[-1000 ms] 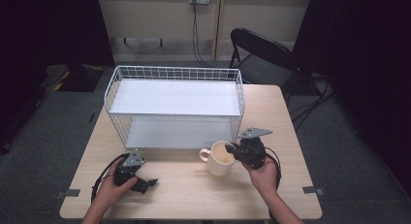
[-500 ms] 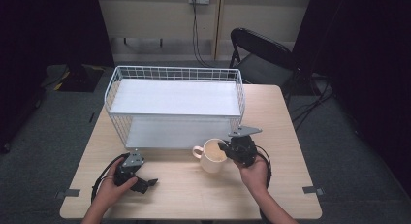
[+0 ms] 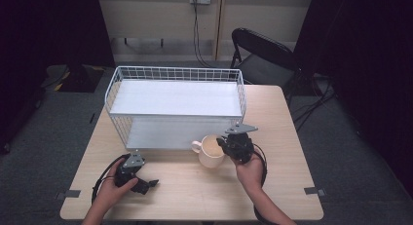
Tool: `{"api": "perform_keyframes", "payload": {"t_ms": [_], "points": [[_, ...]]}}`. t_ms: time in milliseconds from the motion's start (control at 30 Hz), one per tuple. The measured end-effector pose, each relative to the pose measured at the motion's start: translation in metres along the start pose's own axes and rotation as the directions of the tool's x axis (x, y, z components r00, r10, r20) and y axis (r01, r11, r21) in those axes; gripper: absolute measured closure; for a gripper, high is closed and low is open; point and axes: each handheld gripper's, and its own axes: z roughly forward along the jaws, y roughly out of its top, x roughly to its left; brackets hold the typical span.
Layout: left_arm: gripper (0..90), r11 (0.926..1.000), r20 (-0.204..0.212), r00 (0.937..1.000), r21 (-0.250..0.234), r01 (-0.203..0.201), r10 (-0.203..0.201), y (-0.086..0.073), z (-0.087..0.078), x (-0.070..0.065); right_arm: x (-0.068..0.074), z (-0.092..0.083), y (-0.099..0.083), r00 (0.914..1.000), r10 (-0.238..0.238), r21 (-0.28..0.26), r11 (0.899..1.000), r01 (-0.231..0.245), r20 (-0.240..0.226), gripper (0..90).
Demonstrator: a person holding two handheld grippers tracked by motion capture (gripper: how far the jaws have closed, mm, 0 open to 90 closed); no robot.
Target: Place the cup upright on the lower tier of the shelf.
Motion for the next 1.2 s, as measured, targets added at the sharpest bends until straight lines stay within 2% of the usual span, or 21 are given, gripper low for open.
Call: {"api": "perform_keyframes", "payload": {"t_ms": [333,400,900,1200], "points": [[0.0,1.0,0.0,1.0,0.0,-0.001,0.001,0.0,0.0,0.0,-0.002,0.008,0.003,0.9993,0.011,-0.006,1.0,-0.01,0.037,81.6],[0.0,1.0,0.0,1.0,0.001,-0.002,0.002,0.0,0.0,0.0,-0.002,0.012,0.004,0.9984,0.01,-0.004,1.0,-0.01,0.056,81.6],[0.0,1.0,0.0,1.0,0.001,-0.001,0.001,0.0,0.0,0.0,0.0,0.024,0.006,0.9952,0.022,-0.013,1.0,-0.021,0.095,81.5],[0.0,1.0,0.0,1.0,0.0,0.0,0.0,0.0,0.0,0.0,0.003,0.031,0.008,0.9939,0.045,-0.02,0.999,-0.043,0.1,81.3]]}}
